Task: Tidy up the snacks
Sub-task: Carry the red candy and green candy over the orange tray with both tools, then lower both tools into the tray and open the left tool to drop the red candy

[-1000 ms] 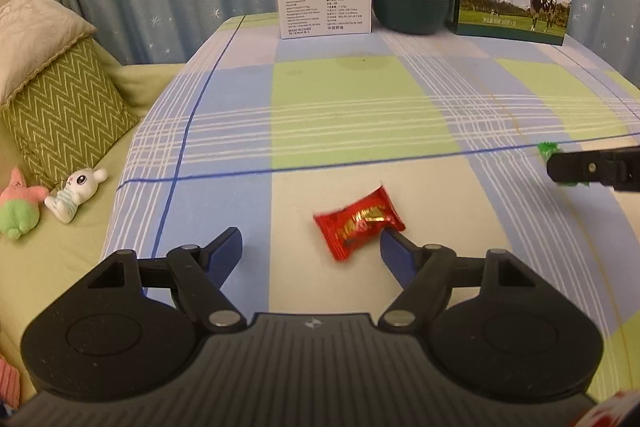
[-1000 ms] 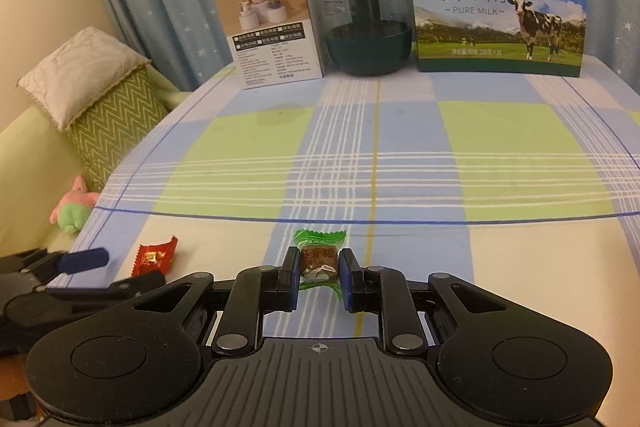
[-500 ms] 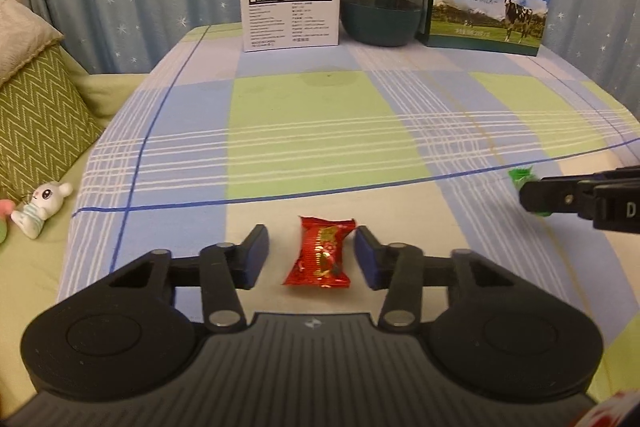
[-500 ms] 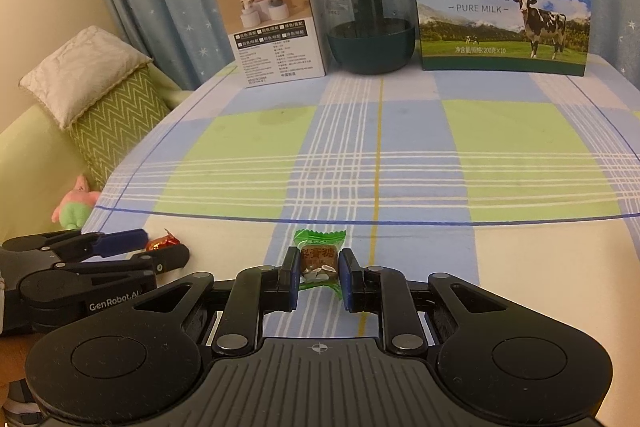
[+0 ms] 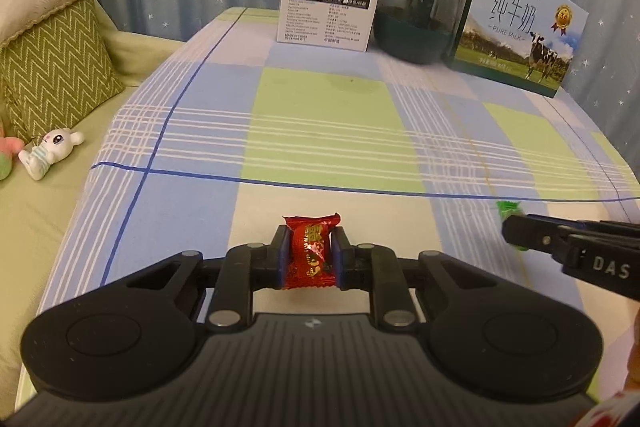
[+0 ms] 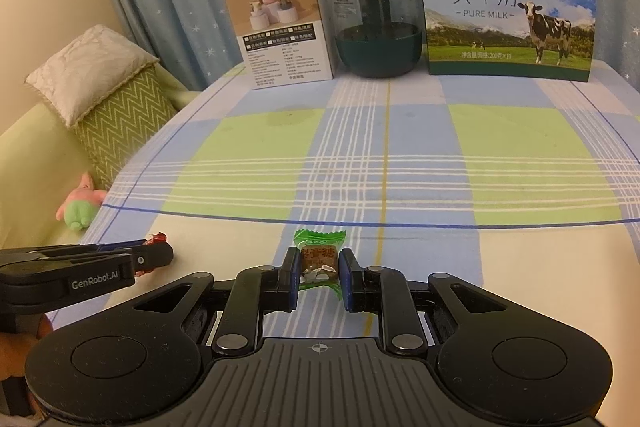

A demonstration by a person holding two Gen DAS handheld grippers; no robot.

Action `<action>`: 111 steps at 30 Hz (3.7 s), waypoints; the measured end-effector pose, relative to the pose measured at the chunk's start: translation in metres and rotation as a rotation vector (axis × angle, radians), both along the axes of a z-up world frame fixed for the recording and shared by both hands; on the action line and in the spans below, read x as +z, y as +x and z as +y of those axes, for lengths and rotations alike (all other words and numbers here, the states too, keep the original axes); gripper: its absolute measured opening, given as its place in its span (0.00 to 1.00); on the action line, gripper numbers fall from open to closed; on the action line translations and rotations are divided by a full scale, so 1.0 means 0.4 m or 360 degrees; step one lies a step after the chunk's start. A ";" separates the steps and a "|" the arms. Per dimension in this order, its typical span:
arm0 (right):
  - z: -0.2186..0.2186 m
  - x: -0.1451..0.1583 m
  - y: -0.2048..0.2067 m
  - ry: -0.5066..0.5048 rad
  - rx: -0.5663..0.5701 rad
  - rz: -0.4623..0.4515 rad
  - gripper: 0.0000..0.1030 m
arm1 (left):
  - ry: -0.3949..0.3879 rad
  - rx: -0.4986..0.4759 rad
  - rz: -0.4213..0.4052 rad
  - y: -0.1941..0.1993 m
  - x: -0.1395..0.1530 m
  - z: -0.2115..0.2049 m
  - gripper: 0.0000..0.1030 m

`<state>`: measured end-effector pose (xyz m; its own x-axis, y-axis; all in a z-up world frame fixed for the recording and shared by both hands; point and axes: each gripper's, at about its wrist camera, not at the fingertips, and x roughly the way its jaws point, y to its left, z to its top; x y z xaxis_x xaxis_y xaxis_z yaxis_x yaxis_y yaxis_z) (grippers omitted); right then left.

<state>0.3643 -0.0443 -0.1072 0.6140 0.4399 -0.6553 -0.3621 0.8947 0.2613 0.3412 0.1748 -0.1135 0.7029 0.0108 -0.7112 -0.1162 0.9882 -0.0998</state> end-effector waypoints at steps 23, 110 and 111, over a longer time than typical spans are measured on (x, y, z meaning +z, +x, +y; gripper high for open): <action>-0.142 0.155 -0.359 -0.0006 -0.0062 -0.0071 0.20 | -0.0068 0.0105 -0.0195 -0.356 0.213 -0.147 0.18; -0.860 0.243 -0.423 -0.0100 -0.0709 -0.0013 0.20 | -0.0171 -0.0823 0.0016 -0.218 0.185 -0.954 0.18; -0.862 0.243 -0.421 -0.0101 -0.0712 -0.0012 0.20 | -0.0174 -0.0826 0.0019 -0.215 0.182 -0.956 0.18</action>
<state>0.1960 -0.3892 -0.0101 0.7393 0.0895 -0.6674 0.0620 0.9778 0.1999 0.2554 -0.2076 -0.0405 0.5880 -0.4109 -0.6967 0.3837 0.9000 -0.2069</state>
